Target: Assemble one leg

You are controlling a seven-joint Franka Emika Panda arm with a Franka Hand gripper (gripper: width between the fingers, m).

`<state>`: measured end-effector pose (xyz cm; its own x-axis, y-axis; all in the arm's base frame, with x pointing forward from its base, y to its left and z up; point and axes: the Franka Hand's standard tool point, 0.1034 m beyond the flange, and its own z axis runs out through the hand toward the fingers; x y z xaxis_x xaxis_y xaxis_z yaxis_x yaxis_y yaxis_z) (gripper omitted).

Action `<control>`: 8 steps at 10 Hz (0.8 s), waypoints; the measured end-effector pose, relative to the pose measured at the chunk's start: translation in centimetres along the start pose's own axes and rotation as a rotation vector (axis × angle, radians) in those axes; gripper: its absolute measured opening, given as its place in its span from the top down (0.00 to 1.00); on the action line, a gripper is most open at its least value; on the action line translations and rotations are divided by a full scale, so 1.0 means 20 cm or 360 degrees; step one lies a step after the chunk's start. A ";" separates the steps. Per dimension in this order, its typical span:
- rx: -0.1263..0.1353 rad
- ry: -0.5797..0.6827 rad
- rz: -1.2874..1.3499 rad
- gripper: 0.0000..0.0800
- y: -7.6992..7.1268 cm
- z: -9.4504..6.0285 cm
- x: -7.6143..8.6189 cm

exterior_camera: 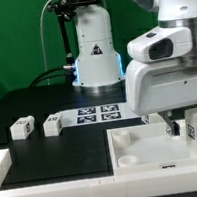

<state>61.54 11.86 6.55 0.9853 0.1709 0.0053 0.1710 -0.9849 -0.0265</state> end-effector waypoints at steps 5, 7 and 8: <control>0.0002 -0.0001 0.0185 0.64 0.00 0.00 0.00; 0.0005 0.0003 0.0573 0.64 0.00 0.00 0.00; 0.0001 0.0008 0.0857 0.64 0.00 0.01 0.00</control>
Offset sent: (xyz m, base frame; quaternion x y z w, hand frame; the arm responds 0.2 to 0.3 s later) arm 0.0000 0.0000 0.0000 0.0000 0.0000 0.0000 1.0000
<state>61.51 11.89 6.45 0.9335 -0.3584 -0.0043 -0.3584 -0.9332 -0.0274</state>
